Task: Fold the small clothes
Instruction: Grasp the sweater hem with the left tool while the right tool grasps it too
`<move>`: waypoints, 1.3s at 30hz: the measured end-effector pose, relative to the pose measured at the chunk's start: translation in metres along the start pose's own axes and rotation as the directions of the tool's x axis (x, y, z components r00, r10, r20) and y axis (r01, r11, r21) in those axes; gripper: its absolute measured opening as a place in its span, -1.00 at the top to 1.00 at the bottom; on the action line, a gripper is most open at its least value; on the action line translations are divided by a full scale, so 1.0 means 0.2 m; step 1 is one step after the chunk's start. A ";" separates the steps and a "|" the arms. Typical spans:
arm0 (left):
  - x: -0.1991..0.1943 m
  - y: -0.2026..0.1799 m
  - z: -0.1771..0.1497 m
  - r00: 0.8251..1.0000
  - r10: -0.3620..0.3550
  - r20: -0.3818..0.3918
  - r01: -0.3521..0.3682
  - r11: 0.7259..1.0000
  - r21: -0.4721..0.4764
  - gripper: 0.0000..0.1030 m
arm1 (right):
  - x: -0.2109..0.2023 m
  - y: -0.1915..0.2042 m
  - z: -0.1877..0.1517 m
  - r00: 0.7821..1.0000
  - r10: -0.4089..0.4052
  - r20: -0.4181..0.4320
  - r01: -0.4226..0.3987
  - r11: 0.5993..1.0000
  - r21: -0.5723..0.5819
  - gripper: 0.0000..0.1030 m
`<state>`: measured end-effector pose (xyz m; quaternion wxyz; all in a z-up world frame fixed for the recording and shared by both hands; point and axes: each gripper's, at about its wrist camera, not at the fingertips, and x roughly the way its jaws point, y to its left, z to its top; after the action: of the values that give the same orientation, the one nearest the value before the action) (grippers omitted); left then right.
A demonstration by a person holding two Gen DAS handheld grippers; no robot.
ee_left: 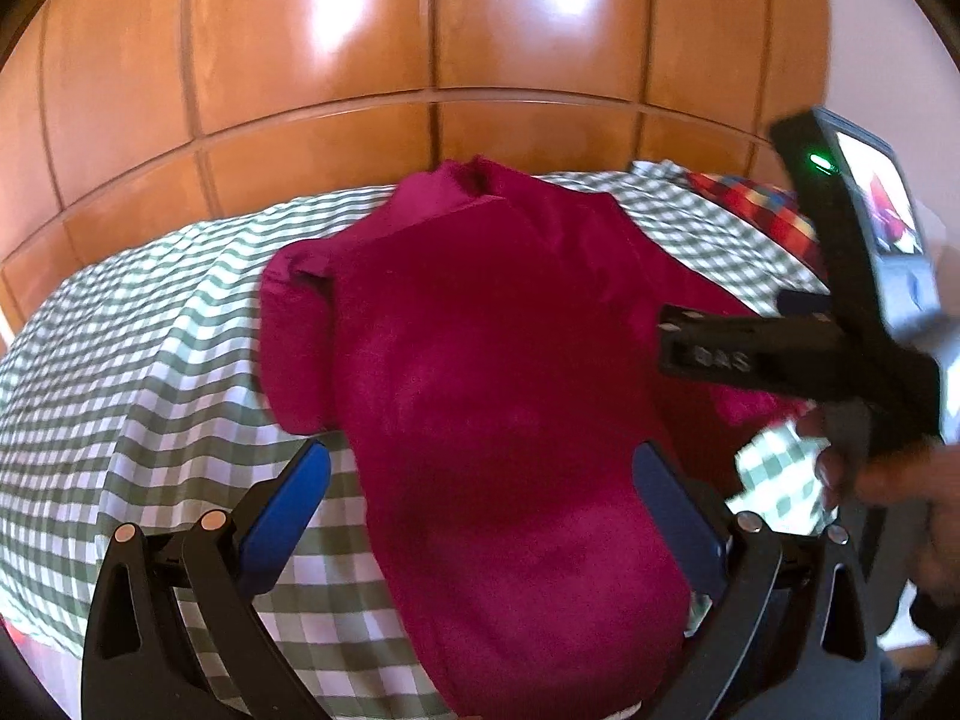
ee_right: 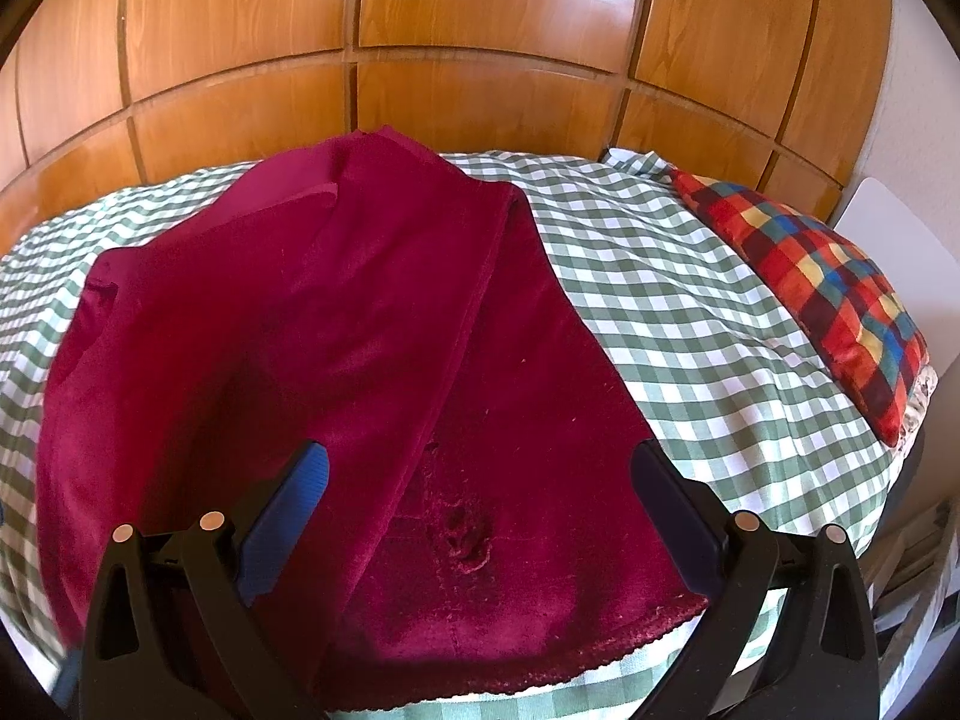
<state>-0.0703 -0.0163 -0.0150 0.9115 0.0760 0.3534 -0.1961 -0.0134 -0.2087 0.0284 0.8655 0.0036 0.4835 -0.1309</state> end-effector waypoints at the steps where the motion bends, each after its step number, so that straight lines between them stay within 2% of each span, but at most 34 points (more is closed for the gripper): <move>1: 0.00 -0.01 -0.01 1.000 -0.011 -0.004 0.011 1.000 0.014 -0.95 | 0.01 0.00 0.00 1.000 0.003 -0.003 -0.003 1.000 0.000 -0.94; 6: 0.02 -0.10 -0.05 0.998 -0.048 -0.047 0.053 0.993 0.106 -0.93 | 0.04 0.00 0.00 0.998 0.057 -0.026 -0.056 0.998 0.007 -0.94; 7: 0.03 -0.11 -0.06 0.996 -0.059 -0.063 0.066 0.990 0.121 -0.86 | 0.05 -0.01 0.00 0.995 0.095 -0.033 -0.095 0.995 0.018 -0.94; 8: 0.05 -0.13 -0.06 0.995 -0.063 -0.079 0.073 0.989 0.132 -0.80 | 0.06 -0.03 0.00 0.985 0.167 -0.050 -0.164 0.985 0.052 -0.94; 9: 0.07 -0.14 -0.07 0.993 -0.068 -0.092 0.080 0.987 0.138 -0.67 | 0.08 -0.05 0.01 0.970 0.234 -0.067 -0.228 0.970 0.090 -0.94; 10: 0.09 -0.15 -0.08 0.989 -0.082 -0.123 0.100 0.983 0.152 -0.47 | 0.11 -0.09 0.01 0.944 0.318 -0.087 -0.304 0.942 0.142 -0.87; 11: 0.11 -0.16 -0.09 0.986 -0.086 -0.141 0.108 0.981 0.162 -0.37 | 0.13 -0.11 0.01 0.927 0.362 -0.101 -0.342 0.924 0.173 -0.78; 12: 0.13 -0.17 -0.10 0.984 -0.081 -0.155 0.109 0.977 0.181 -0.24 | 0.16 -0.12 0.01 0.910 0.398 -0.114 -0.371 0.906 0.203 -0.72; 14: 0.13 -0.19 -0.12 0.986 -0.079 -0.148 0.109 0.972 0.209 -0.10 | 0.20 -0.15 0.00 0.881 0.455 -0.129 -0.414 0.874 0.253 -0.45; 16: 0.12 -0.20 -0.13 0.985 -0.098 -0.144 0.128 0.968 0.216 0.34 | 0.22 -0.17 0.00 0.865 0.485 -0.132 -0.438 0.856 0.274 -0.39; 17: 0.11 -0.19 -0.12 0.984 -0.108 -0.141 0.137 0.967 0.213 0.48 | 0.23 -0.17 0.00 0.857 0.499 -0.132 -0.452 0.849 0.274 -0.34; 18: 0.09 -0.18 -0.11 0.983 -0.119 -0.138 0.145 0.968 0.204 0.68 | 0.23 -0.17 0.00 0.850 0.511 -0.130 -0.465 0.843 0.272 -0.28; 19: 0.07 -0.16 -0.09 0.981 -0.143 -0.133 0.165 0.970 0.176 0.80 | 0.23 -0.16 0.00 0.845 0.518 -0.131 -0.473 0.839 0.267 -0.12; 22: 0.02 -0.06 -0.02 0.969 -0.219 -0.111 0.230 0.969 0.088 0.85 | 0.23 -0.14 0.03 0.835 0.530 -0.146 -0.489 0.837 0.243 0.48; 25: -0.08 0.13 0.08 0.960 -0.275 -0.046 0.274 0.961 -0.025 0.85 | 0.24 -0.14 0.05 0.807 0.569 -0.156 -0.530 0.815 0.235 0.72; 26: -0.11 0.20 0.11 0.954 -0.297 -0.025 0.295 0.953 -0.065 0.85 | 0.24 -0.15 0.06 0.795 0.584 -0.161 -0.545 0.806 0.233 0.76; 28: -0.17 0.35 0.18 0.946 -0.322 0.027 0.322 0.937 -0.133 0.85 | 0.23 -0.17 0.08 0.786 0.596 -0.162 -0.557 0.797 0.232 0.81; 31: -0.21 0.55 0.26 0.960 -0.267 0.087 0.279 0.941 -0.191 0.85 | 0.21 -0.20 0.11 0.787 0.597 -0.155 -0.561 0.798 0.219 0.82; 32: -0.21 0.63 0.29 0.966 -0.235 0.106 0.253 0.942 -0.220 0.85 | 0.21 -0.19 0.11 0.796 0.584 -0.159 -0.553 0.809 0.199 0.73; 33: -0.22 0.70 0.30 0.971 -0.208 0.117 0.232 0.942 -0.244 0.86 | 0.22 -0.19 0.11 0.802 0.572 -0.171 -0.542 0.817 0.197 0.53; 34: -0.21 0.81 0.35 0.978 -0.159 0.133 0.191 0.940 -0.282 0.86 | 0.22 -0.19 0.11 0.800 0.570 -0.187 -0.536 0.819 0.202 -0.10; 35: -0.21 0.89 0.38 0.984 -0.106 0.146 0.148 0.939 -0.312 0.86 | 0.22 -0.21 0.10 0.791 0.580 -0.196 -0.542 0.812 0.216 -0.31; 36: -0.21 0.98 0.42 0.987 -0.037 0.155 0.089 0.937 -0.338 0.86 | 0.21 -0.21 0.10 0.791 0.581 -0.191 -0.546 0.812 0.206 -0.31; 38: -0.18 1.14 0.48 0.986 0.073 0.151 -0.010 0.924 -0.383 0.86 | 0.17 -0.22 0.09 0.809 0.558 -0.186 -0.533 0.829 0.169 -0.31; 39: -0.15 1.22 0.50 0.982 0.123 0.142 -0.056 0.912 -0.407 0.86 | 0.14 -0.23 0.09 0.806 0.561 -0.189 -0.539 0.827 0.161 -0.31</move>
<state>0.0717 0.1876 0.0802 0.9418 -0.1126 0.3057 -0.0831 0.0044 -0.2608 0.0197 0.8037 0.2016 0.5504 0.1029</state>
